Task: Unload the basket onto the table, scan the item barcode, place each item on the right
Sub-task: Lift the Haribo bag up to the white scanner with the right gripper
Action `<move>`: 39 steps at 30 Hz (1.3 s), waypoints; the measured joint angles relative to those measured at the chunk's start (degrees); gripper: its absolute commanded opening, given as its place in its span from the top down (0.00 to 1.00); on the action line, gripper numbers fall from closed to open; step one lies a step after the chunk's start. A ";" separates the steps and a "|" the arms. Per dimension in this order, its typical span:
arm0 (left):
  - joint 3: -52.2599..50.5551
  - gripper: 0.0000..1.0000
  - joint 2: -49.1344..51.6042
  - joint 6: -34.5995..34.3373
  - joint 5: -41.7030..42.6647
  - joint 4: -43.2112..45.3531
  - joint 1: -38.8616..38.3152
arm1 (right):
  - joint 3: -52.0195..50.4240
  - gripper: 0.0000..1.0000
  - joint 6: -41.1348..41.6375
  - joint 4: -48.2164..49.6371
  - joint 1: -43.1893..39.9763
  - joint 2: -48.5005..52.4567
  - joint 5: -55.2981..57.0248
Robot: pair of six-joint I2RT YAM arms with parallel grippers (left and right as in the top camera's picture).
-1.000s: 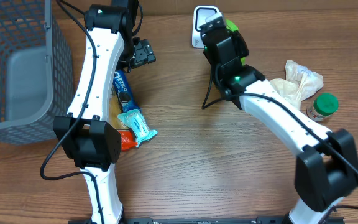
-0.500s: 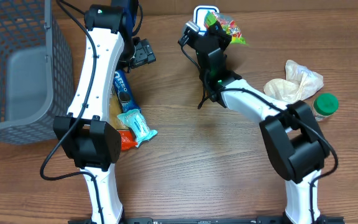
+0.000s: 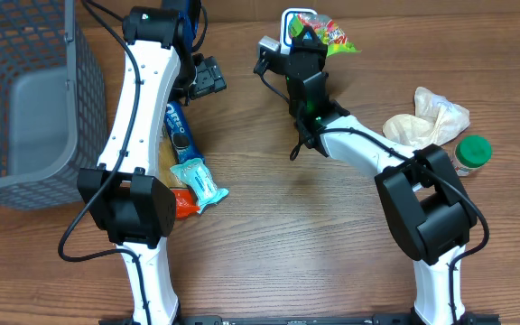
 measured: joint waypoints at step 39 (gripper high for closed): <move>0.00 0.00 0.00 0.00 0.02 0.00 0.00 | 0.17 0.96 23.37 -7.65 1.31 -0.37 14.58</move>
